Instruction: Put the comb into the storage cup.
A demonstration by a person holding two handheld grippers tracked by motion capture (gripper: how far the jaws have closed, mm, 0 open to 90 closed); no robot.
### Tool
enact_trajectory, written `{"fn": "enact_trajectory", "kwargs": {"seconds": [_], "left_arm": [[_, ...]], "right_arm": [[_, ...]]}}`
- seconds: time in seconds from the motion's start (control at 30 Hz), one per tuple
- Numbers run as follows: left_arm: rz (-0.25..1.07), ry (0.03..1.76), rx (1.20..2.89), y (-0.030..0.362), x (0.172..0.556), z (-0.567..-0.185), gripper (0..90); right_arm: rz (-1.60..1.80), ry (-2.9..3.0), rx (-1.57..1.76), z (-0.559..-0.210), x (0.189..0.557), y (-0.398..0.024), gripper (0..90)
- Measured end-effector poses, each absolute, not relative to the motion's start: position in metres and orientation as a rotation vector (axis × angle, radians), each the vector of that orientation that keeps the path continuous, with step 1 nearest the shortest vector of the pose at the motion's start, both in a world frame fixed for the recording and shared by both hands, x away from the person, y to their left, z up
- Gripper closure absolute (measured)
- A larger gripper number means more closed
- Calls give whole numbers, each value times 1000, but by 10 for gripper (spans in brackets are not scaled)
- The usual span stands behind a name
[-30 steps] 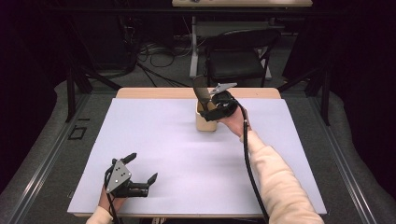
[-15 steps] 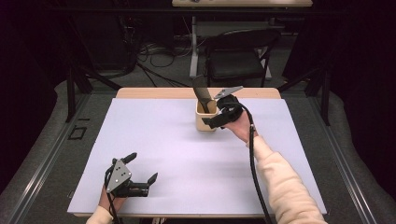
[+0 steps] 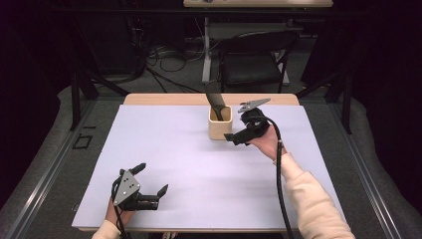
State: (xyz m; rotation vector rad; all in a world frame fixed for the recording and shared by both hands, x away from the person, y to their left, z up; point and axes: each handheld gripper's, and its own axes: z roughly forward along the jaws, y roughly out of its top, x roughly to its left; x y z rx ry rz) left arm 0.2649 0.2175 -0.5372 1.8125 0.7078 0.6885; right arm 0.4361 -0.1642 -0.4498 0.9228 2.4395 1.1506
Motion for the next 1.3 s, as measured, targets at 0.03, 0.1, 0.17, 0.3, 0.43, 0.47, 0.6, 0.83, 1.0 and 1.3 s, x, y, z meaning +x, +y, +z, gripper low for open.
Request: {"fn": "enact_trajectory", "kwargs": {"seconds": [0.03, 0.1, 0.17, 0.3, 0.43, 0.47, 0.6, 0.83, 1.0, 1.3], "left_arm": [[688, 708, 1811, 217, 265, -537, 1], [688, 703, 1816, 217, 265, -537, 1], [688, 705, 1814, 217, 265, -537, 1], [689, 705, 1815, 217, 265, -537, 1], [685, 706, 1816, 217, 265, -537, 1], [686, 706, 1816, 217, 265, -537, 1], [683, 707, 1817, 216, 265, -537, 1], [680, 710, 1812, 216, 266, -538, 1], [680, 709, 1814, 215, 266, -538, 1], [681, 704, 1823, 216, 266, -538, 1]], "right_arm": [[1149, 2444, 928, -450, 434, -165, 0], [1146, 2449, 921, -451, 430, -167, 0], [1145, 2453, 918, -452, 427, -169, 0], [1146, 2452, 917, -454, 420, -175, 0], [1156, 2449, 923, -456, 413, -180, 0], [1152, 2450, 918, -457, 411, -181, 0], [1142, 2455, 919, -460, 403, -185, 0], [1134, 2459, 915, -466, 392, -192, 0], [1126, 2465, 922, -471, 385, -198, 0], [1111, 2473, 930, -482, 373, -204, 0]]}}
